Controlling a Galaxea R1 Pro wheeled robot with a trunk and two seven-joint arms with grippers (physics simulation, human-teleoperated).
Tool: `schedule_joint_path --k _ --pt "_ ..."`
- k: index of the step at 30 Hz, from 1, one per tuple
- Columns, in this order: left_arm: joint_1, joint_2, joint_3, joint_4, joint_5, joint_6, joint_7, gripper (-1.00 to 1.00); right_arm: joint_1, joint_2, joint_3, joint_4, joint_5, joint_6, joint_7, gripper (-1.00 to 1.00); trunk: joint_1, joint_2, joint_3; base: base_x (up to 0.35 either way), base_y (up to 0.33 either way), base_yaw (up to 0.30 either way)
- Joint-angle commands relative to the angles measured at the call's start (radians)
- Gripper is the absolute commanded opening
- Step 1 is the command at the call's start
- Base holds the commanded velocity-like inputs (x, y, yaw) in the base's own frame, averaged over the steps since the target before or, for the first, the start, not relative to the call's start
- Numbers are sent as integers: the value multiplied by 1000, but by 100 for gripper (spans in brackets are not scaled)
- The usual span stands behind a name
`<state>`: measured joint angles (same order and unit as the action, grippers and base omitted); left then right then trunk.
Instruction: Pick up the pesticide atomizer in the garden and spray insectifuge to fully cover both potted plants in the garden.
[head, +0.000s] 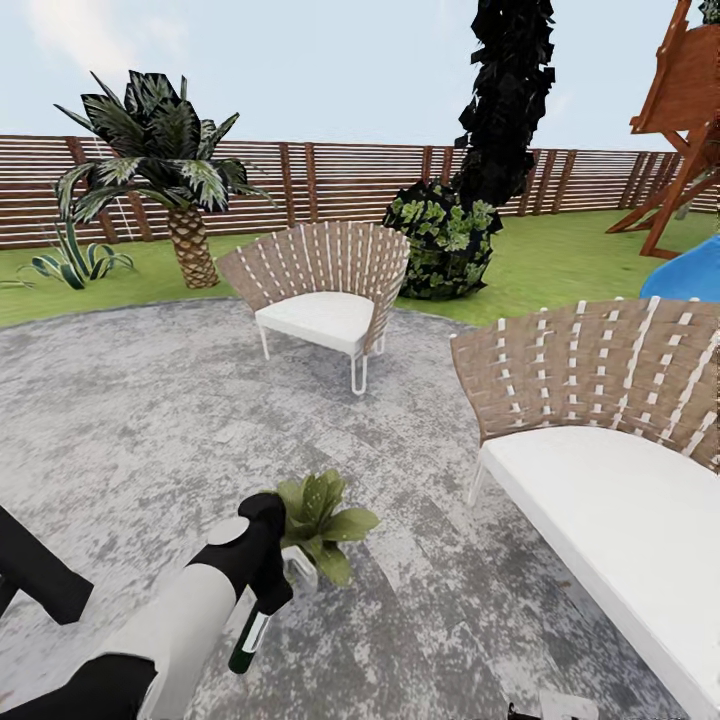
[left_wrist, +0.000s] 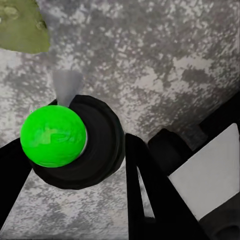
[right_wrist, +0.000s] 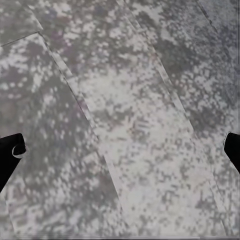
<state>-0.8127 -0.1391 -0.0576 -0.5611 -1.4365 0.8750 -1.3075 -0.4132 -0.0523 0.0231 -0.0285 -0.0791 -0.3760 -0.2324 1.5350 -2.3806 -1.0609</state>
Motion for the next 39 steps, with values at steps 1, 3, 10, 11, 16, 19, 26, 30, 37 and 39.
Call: schedule_joint_path --k 1,3,10,11,16,19,26,30,37,39 --pt "0 0 -1 -2 -7 10 -7 -100 0 0 3 1 -9 -4 1 100 0 0 -1 0 0 -188" --pt "1 1 2 -1 -6 11 -4 -100 0 -1 3 1 -9 -4 0 100 0 0 0 0 0 -234" --pt "18 3 6 2 3 12 6 -100 0 -1 3 1 -10 -4 -1 100 0 0 1 0 0 -121" --pt "19 3 6 2 3 13 7 -100 -1 -1 3 1 -10 -4 -1 100 0 0 1 0 0 -10" --pt "31 3 36 3 4 12 10 -100 0 0 3 1 -10 -4 -1 100 0 0 1 12 0 -2" --pt "38 3 91 1 4 12 50 -100 -1 -1 3 1 -10 -4 -1 100 0 0 1 223 0 0" --pt "44 1 116 15 5 12 112 -100 -1 -1 2 1 -10 -4 -2 100 0 0 0 102 0 0" --pt "81 2 116 13 5 11 114 -100 -1 -1 2 1 -10 -4 -2 100 0 0 -4 2 0 0" --pt "90 1 110 -2 4 10 116 -100 -1 -1 2 1 -10 -4 -2 100 0 0 -13 0 0 0" --pt "83 -3 110 -4 4 11 115 -100 -1 -1 2 1 -10 -4 -2 100 0 0 -13 0 0 0"
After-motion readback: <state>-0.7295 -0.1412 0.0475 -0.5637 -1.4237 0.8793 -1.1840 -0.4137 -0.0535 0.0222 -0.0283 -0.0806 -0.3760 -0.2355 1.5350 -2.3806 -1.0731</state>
